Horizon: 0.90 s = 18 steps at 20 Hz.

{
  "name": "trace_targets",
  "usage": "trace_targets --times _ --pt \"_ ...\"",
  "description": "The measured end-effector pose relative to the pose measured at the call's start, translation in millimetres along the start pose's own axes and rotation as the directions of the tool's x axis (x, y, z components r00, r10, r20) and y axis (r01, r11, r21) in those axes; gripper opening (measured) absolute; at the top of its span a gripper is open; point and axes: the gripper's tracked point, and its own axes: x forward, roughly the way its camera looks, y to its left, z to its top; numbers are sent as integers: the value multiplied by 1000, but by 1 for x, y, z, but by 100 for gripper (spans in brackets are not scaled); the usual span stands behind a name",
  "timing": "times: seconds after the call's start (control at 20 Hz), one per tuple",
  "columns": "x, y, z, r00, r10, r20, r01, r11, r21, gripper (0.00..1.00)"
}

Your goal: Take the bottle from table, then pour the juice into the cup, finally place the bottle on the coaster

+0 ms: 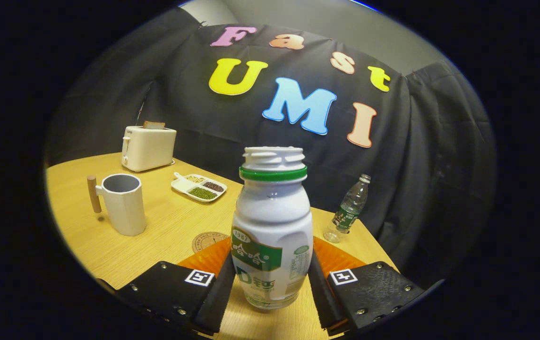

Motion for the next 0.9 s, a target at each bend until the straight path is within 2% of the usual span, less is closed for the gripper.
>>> trace_targets --times 0.25,0.45,0.65,0.9 --pt "4 12 13 1000 12 -15 -14 994 -111 74" --pt "11 29 20 998 48 -36 -55 971 -234 74" --pt "18 45 20 993 89 -77 -106 959 -263 74" --pt "28 68 24 990 97 -106 -130 918 -375 74"
